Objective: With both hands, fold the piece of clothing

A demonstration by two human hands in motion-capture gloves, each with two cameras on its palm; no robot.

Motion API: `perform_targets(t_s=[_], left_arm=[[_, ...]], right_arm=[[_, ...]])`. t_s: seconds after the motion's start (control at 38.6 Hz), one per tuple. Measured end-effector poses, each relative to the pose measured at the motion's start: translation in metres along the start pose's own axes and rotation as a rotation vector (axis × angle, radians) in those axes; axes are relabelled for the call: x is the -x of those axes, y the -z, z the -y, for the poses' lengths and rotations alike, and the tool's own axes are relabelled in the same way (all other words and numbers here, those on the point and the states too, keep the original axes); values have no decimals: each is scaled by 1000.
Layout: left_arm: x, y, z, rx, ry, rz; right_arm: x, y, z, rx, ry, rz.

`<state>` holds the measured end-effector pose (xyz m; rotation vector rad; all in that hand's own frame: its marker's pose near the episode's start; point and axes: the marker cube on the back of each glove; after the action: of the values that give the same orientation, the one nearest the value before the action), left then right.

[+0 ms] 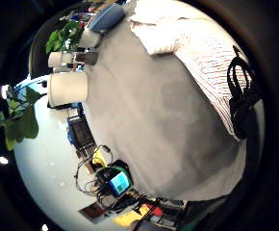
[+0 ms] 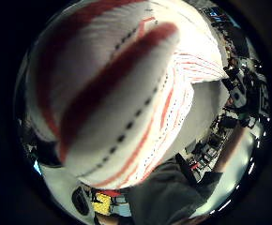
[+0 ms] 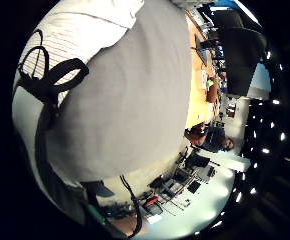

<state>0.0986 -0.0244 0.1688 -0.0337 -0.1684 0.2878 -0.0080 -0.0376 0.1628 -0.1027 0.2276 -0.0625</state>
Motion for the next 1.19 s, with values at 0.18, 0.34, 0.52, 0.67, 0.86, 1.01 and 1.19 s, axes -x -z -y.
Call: perform_targets(t_s=[0.18, 0.34, 0.52, 0.67, 0.86, 1.01, 1.19], left_arm=[[13, 39, -8, 144, -154, -34], [14, 103, -50, 235, -255, -22], [29, 140, -20, 296, -166, 7], [34, 125, 12, 434, 101, 36], [31, 72, 39, 503, 233, -19], [38, 49, 59, 287, 240, -73], [41, 77, 34, -47, 186, -179]], right_arm=[[-2, 58, -42, 14, 51, -13], [-6, 123, -73, 20, 75, -2], [-14, 156, -38, -5, -11, -16], [-15, 122, 35, 40, -107, -45], [-5, 62, 85, 136, -148, -51], [-2, 55, 69, 95, -184, -23], [-45, 50, 82, -24, -260, 20]])
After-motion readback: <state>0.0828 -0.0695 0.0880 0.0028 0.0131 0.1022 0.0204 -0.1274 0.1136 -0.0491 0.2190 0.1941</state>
